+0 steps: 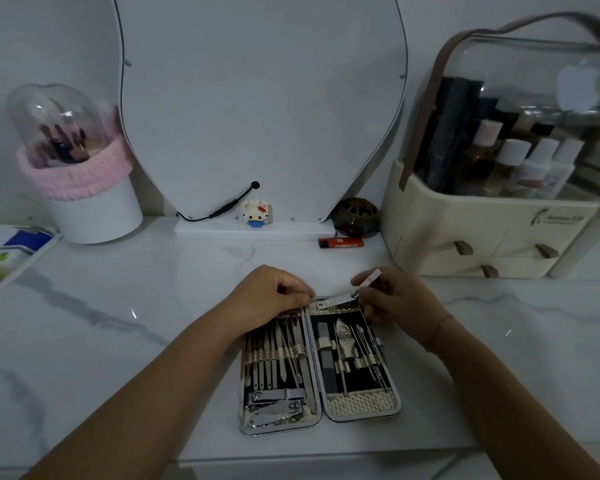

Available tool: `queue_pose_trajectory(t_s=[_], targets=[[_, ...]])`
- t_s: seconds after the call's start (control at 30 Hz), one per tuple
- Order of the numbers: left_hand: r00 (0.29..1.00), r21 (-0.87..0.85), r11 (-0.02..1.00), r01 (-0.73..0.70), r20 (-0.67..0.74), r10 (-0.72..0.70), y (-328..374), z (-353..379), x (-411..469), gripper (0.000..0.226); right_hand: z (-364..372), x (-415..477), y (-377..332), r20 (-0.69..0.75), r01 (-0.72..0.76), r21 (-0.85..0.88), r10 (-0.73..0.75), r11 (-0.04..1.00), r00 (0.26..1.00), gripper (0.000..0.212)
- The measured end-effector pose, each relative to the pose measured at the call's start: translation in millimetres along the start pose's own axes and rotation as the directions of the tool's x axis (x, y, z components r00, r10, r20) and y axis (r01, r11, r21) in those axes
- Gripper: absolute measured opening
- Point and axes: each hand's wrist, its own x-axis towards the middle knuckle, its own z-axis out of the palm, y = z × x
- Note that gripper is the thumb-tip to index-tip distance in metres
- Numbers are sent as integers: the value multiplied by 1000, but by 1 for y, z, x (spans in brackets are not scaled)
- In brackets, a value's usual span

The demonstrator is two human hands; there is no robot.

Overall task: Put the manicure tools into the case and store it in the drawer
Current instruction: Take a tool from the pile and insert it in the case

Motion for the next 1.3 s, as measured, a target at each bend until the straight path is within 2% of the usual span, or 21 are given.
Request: queue_pose_trajectory(t_s=[0.07,0.17,0.23,0.37,0.5,0.7,0.97,1.07,1.17,1.3], targets=[[1000,0,1000,0,1,0,0,0,0,12,0,-1,-1,10,66,-184,-65,981,998,16],[1000,-8,1000,6,1,-6,1,0,0,13,-1,0,-3,23,173,-434,-181,884,983,14],[1000,-12,1000,4,0,-4,0,0,0,13,-1,3,-7,78,233,-530,-227,815,971,12],[1000,-3,1000,0,6,0,1,0,0,16,0,10,-16,232,342,-664,-252,665,940,22],[1000,-4,1000,2,8,-2,2,-1,-1,15,5,12,-18,235,341,-665,-248,665,940,22],[1000,-16,1000,14,5,-14,1,-1,0,12,1,11,-8,153,272,-615,-226,740,962,15],[1000,0,1000,9,5,-9,2,-1,-1,14,13,12,-9,143,270,-544,-230,794,963,11],[1000,-15,1000,11,11,-11,1,-1,-1,14,-10,3,-9,-22,184,-479,-221,858,975,17],[1000,-29,999,15,15,-15,0,-1,0,13,-43,-8,-1,-220,62,-450,-177,891,959,13],[1000,-33,999,20,24,-19,0,-2,1,12,-59,-11,27,-292,-128,-444,-8,887,956,15]])
